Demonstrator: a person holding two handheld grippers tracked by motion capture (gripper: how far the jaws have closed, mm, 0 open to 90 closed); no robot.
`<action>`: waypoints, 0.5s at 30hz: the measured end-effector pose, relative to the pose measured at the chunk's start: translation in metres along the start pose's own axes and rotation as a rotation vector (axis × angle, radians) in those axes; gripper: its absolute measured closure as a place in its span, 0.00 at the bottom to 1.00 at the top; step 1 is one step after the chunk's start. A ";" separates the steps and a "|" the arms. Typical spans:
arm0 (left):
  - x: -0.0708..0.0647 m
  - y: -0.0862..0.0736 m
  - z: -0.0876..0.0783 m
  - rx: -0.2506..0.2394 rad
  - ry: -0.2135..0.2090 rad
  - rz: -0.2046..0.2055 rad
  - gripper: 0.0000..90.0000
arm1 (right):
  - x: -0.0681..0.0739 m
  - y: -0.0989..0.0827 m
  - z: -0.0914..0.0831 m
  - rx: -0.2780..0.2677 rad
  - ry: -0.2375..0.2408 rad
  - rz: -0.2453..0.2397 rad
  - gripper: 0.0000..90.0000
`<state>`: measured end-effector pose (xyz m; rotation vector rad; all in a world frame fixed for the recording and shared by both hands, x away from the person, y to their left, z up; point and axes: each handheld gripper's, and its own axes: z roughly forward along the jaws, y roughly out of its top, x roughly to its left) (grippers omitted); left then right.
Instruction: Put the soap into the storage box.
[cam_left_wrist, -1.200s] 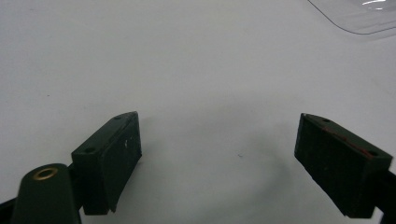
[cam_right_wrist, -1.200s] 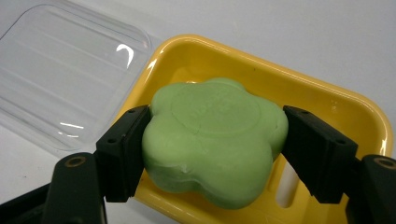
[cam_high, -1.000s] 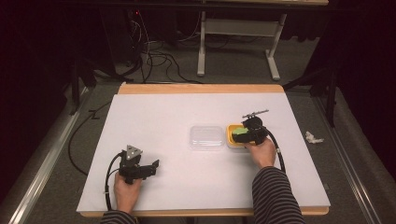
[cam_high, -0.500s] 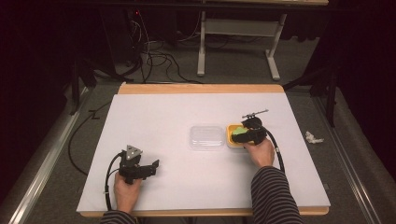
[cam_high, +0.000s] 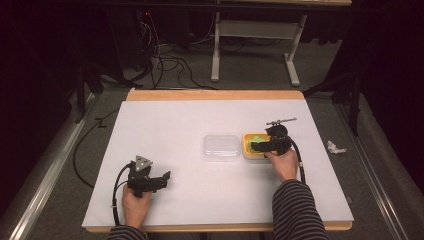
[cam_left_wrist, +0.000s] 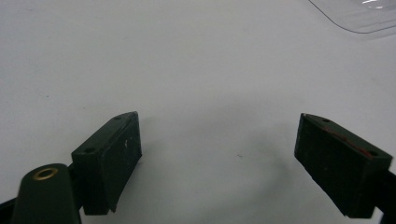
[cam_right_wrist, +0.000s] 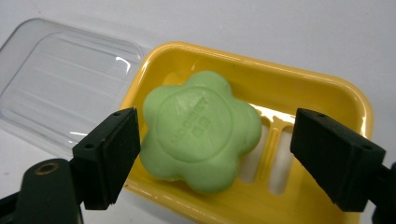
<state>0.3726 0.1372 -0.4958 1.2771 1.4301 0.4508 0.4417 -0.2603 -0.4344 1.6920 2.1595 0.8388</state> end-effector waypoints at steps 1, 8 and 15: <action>0.000 0.000 0.000 0.001 0.001 0.001 0.17 | -0.003 -0.002 -0.001 -0.001 0.012 0.009 0.18; 0.000 -0.001 0.001 0.005 0.002 0.009 0.17 | -0.007 -0.008 -0.016 -0.055 -0.001 0.016 0.22; -0.001 -0.002 0.002 0.014 0.007 0.020 0.17 | -0.010 -0.011 -0.032 -0.096 -0.015 -0.006 0.27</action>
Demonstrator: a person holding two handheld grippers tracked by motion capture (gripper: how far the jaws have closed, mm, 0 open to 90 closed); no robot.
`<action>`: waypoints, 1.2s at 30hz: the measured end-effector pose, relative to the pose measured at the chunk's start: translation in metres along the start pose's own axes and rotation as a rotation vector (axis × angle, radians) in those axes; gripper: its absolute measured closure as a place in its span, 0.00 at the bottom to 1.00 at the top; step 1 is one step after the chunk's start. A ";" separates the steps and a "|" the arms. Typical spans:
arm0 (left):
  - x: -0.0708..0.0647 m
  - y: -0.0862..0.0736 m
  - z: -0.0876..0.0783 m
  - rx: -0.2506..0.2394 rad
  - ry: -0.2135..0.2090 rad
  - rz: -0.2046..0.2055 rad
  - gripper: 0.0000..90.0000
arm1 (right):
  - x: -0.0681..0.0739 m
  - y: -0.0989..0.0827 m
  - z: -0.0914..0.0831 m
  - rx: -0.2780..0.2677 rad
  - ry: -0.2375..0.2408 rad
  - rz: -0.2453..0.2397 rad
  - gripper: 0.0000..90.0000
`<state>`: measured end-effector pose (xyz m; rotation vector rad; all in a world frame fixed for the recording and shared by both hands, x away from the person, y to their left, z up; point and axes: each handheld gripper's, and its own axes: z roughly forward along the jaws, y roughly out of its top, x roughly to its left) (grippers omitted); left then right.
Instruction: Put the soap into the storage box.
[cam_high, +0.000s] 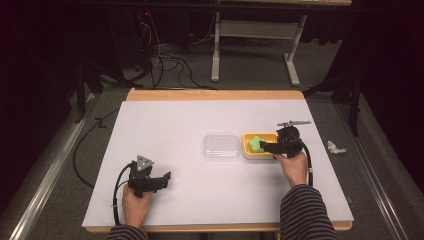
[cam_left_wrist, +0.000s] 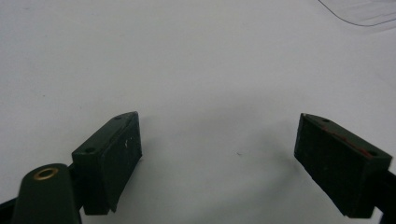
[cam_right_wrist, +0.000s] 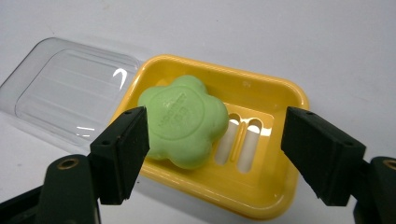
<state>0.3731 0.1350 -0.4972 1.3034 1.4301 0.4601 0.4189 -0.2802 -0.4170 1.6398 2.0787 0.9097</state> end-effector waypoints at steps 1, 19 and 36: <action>0.000 0.000 0.000 0.000 0.000 0.000 0.17 | 0.000 0.000 -0.002 -0.006 0.000 0.001 0.27; 0.000 0.000 -0.001 -0.004 -0.010 -0.001 0.17 | -0.008 -0.014 -0.039 -0.108 -0.020 0.012 0.30; 0.000 0.000 -0.001 -0.003 -0.007 0.004 0.17 | -0.007 -0.031 -0.057 -0.157 0.012 0.002 0.31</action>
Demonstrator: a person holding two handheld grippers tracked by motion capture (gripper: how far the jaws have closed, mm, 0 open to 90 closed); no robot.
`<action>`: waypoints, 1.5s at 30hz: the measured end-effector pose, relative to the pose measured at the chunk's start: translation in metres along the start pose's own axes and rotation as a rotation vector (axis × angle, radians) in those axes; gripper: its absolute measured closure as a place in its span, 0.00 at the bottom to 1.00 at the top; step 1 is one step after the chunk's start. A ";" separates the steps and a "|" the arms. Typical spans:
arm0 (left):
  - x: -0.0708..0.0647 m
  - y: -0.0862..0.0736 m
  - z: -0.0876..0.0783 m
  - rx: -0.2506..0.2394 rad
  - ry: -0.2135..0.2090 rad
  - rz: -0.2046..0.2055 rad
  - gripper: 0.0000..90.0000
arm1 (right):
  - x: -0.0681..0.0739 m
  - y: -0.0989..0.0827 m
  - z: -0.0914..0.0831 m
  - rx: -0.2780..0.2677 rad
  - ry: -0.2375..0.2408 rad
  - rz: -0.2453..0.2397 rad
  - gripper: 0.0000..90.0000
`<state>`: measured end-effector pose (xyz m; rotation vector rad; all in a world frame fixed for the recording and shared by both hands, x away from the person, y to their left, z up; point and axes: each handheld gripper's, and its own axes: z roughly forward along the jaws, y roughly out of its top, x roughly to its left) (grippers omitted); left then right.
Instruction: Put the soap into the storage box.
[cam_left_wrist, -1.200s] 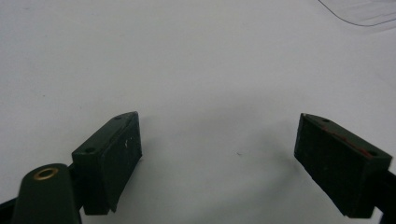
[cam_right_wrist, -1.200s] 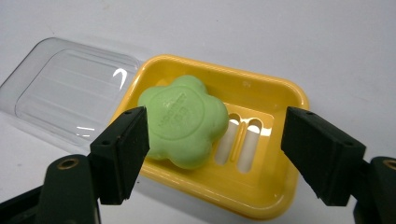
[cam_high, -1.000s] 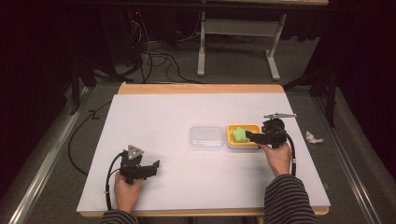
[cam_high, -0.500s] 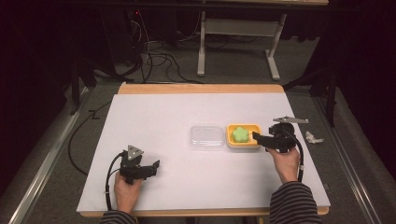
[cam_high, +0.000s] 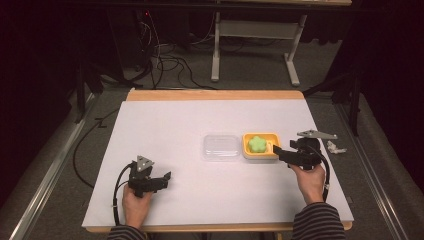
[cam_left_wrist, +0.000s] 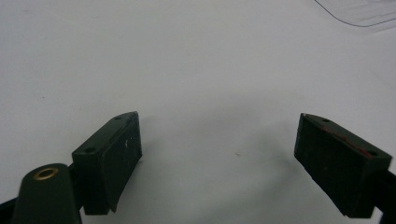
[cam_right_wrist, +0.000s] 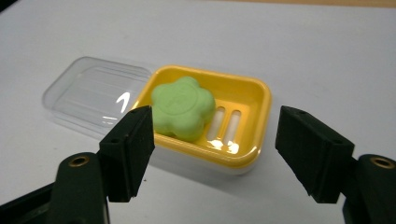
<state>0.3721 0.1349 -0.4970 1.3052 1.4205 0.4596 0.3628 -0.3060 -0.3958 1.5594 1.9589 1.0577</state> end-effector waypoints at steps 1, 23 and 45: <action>0.000 0.000 0.000 -0.001 0.000 0.001 0.17 | -0.001 -0.001 -0.002 -0.013 0.014 -0.006 0.32; 0.000 0.000 -0.001 0.001 -0.002 0.008 0.17 | 0.003 -0.022 -0.024 -0.066 0.043 -0.001 0.31; -0.001 -0.001 0.000 0.000 -0.001 0.012 0.17 | 0.015 -0.039 -0.036 -0.108 0.061 -0.012 0.30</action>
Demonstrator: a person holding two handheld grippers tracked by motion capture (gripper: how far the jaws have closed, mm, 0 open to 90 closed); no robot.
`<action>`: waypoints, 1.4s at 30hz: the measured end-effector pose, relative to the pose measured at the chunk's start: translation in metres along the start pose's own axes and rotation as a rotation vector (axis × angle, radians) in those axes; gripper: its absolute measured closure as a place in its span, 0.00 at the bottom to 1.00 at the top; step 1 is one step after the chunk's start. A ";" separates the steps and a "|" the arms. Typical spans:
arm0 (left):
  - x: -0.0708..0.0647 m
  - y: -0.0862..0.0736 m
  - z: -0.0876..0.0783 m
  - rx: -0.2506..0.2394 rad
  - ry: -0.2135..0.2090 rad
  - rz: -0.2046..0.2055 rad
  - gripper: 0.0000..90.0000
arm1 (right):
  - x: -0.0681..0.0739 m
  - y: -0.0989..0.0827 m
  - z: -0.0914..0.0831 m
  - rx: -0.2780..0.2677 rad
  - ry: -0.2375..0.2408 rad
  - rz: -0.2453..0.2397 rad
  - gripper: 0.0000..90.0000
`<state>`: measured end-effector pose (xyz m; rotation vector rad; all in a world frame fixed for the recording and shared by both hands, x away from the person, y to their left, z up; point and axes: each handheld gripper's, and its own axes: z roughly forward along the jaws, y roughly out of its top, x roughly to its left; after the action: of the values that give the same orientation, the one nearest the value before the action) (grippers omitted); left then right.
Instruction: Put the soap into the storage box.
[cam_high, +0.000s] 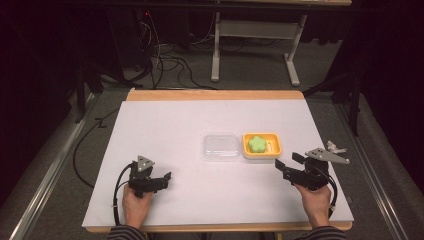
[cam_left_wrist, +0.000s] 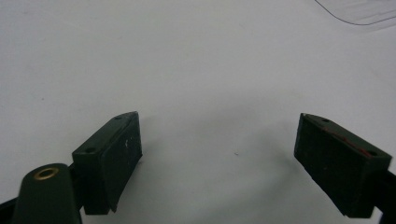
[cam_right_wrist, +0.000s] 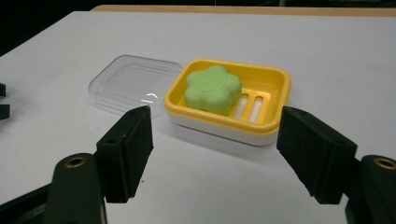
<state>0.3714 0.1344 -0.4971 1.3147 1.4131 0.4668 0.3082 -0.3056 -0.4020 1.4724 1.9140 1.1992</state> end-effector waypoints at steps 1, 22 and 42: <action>0.000 0.000 0.000 0.000 0.000 0.000 0.17 | 0.001 -0.001 0.000 0.000 0.001 -0.001 0.30; 0.000 0.000 0.000 -0.003 0.002 0.001 0.17 | 0.012 -0.020 0.002 0.009 0.012 -0.018 0.30; 0.000 0.000 0.000 0.000 0.005 0.000 0.17 | 0.024 -0.038 0.016 0.047 0.024 -0.028 0.31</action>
<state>0.3716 0.1343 -0.4972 1.3141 1.4167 0.4702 0.2914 -0.2795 -0.4385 1.4560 1.9856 1.1716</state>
